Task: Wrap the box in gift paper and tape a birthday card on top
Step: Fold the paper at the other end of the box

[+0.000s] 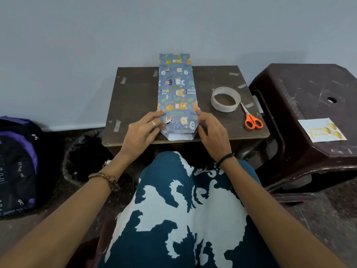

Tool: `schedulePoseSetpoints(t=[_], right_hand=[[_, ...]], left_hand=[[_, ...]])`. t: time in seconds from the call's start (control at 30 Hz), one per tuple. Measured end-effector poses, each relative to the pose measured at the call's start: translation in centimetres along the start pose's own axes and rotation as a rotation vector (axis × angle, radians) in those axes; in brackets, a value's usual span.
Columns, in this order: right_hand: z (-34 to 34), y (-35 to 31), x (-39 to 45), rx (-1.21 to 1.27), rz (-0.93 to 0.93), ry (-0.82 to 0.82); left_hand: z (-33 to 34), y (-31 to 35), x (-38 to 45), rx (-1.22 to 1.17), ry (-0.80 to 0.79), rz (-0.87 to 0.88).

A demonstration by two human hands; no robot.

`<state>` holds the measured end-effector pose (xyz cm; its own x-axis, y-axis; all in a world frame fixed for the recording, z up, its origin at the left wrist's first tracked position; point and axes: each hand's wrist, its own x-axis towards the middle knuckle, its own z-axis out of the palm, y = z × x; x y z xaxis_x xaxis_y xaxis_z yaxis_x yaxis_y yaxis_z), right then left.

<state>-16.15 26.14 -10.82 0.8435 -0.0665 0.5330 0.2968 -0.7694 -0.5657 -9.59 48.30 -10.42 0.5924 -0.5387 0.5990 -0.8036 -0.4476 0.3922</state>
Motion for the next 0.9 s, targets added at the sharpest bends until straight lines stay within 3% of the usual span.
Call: schedulePoseSetpoints(t=[0.2, 0.53, 0.8, 0.9], right_hand=[[0.3, 0.1, 0.1, 0.055, -0.01, 0.053], [-0.1, -0.6, -0.4, -0.036, -0.048, 0.023], [0.6, -0.6, 0.1, -0.099, 0.057, 0.096], [0.6, -0.4, 0.4, -0.14, 0.044, 0.117]], left_hand=[[-0.5, -0.4, 0.2, 0.012, -0.009, 0.018], [-1.9, -0.6, 0.8, 0.105, -0.177, 0.12], [-0.8, 0.9, 0.5, 0.227, -0.155, 0.067], [-0.7, 0.8, 0.7, 0.255, -0.13, 0.119]])
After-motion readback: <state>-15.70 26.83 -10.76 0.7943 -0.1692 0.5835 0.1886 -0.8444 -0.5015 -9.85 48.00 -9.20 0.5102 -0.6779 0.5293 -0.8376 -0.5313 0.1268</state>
